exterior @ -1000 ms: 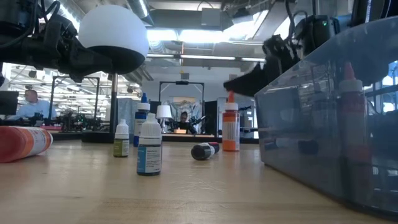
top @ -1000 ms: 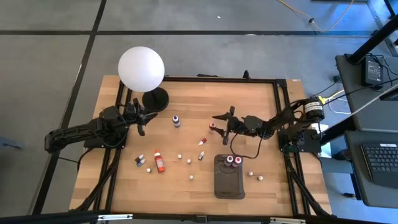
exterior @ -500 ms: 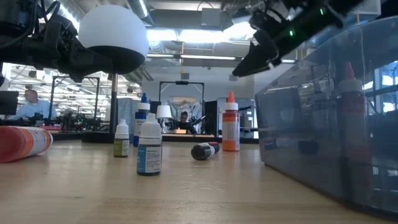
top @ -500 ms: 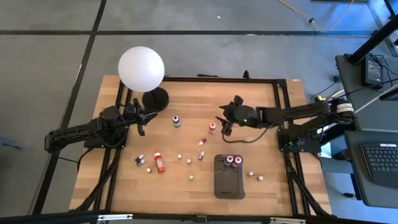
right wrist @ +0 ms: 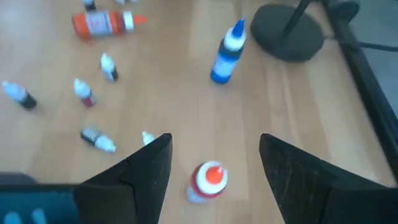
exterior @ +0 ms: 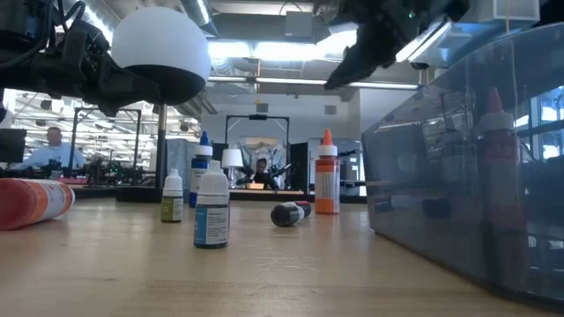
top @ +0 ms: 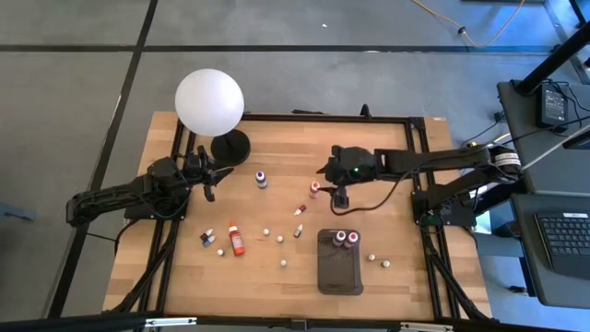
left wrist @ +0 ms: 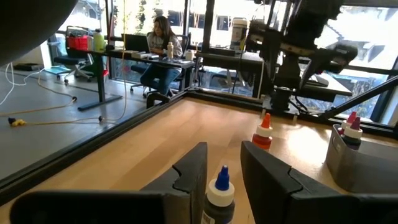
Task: Pick & Place food coloring
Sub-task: Put the large orange food coloring bottle into the black bin
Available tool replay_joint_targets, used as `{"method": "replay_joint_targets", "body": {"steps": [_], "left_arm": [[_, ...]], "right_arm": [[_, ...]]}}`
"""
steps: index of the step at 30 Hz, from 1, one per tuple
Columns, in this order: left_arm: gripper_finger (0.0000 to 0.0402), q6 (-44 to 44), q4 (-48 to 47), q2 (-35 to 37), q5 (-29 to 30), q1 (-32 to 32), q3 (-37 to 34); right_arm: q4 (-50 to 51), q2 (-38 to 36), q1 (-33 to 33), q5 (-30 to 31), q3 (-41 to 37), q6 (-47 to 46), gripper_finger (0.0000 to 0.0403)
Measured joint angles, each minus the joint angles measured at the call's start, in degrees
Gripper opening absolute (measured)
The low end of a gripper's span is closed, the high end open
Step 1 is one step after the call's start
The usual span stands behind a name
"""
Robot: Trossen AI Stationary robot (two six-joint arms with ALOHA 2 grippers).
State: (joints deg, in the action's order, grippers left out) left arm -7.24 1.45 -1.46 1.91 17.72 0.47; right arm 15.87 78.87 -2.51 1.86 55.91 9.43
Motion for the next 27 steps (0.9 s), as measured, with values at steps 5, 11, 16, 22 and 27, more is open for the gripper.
{"method": "replay_joint_targets", "body": {"steps": [5,11,16,22,27], "left_arm": [[0.0093,0.0,-0.1,0.0,0.0,0.0,0.0],[0.0095,0.0,-0.2,0.0,0.0,0.0,0.0],[0.0092,0.0,-0.2,0.0,0.0,0.0,0.0],[0.0092,0.0,-0.3,0.0,0.0,0.0,0.0],[0.0094,0.1,-0.4,0.0,0.0,0.0,0.0]], "right_arm": [[-2.3,4.7,0.0,0.0,0.0,0.6,0.0245],[-2.6,9.5,-0.2,4.5,0.0,1.8,0.0245],[-2.8,11.7,-1.5,3.8,0.0,2.8,0.0245],[-2.3,13.3,-2.8,1.0,0.0,0.5,0.0245],[-2.2,15.0,-3.1,-1.4,0.0,0.3,0.0235]]}}
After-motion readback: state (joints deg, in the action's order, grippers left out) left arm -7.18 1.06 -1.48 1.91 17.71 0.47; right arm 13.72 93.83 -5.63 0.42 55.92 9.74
